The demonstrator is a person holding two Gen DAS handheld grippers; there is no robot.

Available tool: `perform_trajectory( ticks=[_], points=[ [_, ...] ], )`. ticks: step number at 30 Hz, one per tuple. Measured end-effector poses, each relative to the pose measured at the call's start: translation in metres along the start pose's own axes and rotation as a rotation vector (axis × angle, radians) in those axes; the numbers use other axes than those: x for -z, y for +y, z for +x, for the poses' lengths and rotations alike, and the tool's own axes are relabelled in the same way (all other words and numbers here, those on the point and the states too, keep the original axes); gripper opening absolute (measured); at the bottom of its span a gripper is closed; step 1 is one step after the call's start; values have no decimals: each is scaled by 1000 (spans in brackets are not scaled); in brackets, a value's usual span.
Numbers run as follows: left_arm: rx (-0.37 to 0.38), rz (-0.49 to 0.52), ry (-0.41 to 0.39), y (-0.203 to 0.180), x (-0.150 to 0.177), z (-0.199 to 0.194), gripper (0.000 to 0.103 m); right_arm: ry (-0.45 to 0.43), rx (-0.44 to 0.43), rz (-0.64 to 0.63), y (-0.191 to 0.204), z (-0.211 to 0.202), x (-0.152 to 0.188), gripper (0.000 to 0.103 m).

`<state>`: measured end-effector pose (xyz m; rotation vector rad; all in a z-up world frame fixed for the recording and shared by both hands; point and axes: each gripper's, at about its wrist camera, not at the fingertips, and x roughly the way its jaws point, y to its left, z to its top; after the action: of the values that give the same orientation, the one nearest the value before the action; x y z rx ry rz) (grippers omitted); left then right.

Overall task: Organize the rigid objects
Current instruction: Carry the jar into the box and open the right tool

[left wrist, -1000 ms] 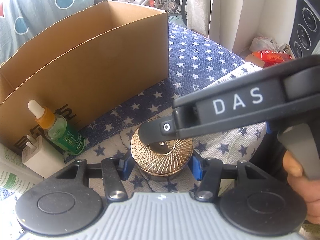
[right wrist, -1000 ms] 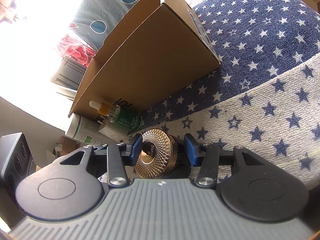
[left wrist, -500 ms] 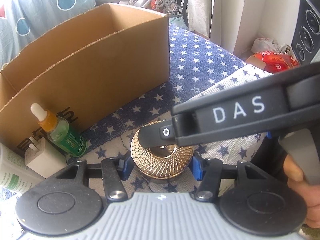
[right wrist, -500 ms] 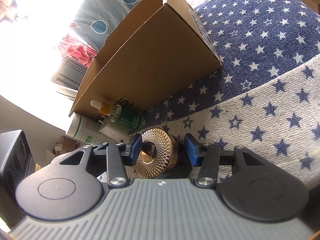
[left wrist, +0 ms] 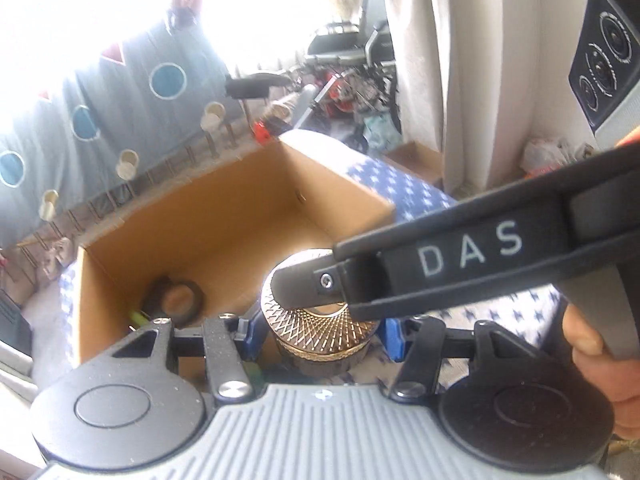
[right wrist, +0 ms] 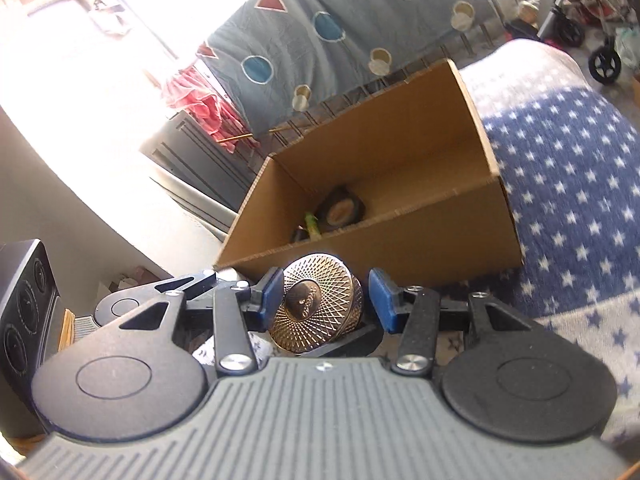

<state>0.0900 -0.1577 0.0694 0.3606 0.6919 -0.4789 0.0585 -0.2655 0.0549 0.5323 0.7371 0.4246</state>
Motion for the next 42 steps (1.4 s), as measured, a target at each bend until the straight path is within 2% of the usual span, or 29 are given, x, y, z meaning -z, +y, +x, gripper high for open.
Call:
perform_trajectory(
  ticks=[3, 6, 10, 13, 18, 22, 27, 31, 34, 37, 42],
  points=[
    [-13, -36, 5, 25, -24, 0, 57, -8, -17, -80, 21, 7, -33, 47],
    [-9, -78, 39, 52, -44, 12, 57, 19, -39, -120, 31, 25, -67, 47],
    [10, -132, 129, 85, -64, 51, 57, 96, -51, -124, 30, 61, -108, 48],
    [23, -179, 223, 108, -71, 92, 57, 175, -38, -93, 20, 103, -137, 49],
    [21, -249, 367, 132, -68, 159, 57, 324, 22, -55, -2, 176, -160, 49],
    [29, -300, 432, 142, -67, 195, 57, 397, 73, -41, -19, 218, -168, 47],
    [24, -329, 452, 142, -71, 220, 57, 433, 111, -39, -42, 249, -171, 46],
    [45, -355, 450, 143, -73, 231, 57, 429, 134, -65, -49, 259, -176, 46],
    [69, -360, 443, 140, -73, 235, 59, 413, 157, -109, -48, 257, -177, 46],
    [58, -341, 413, 137, -75, 232, 60, 396, 174, -131, -51, 255, -176, 47],
    [56, -355, 378, 141, -81, 219, 64, 352, 128, -99, -54, 241, -179, 47]
  ],
)
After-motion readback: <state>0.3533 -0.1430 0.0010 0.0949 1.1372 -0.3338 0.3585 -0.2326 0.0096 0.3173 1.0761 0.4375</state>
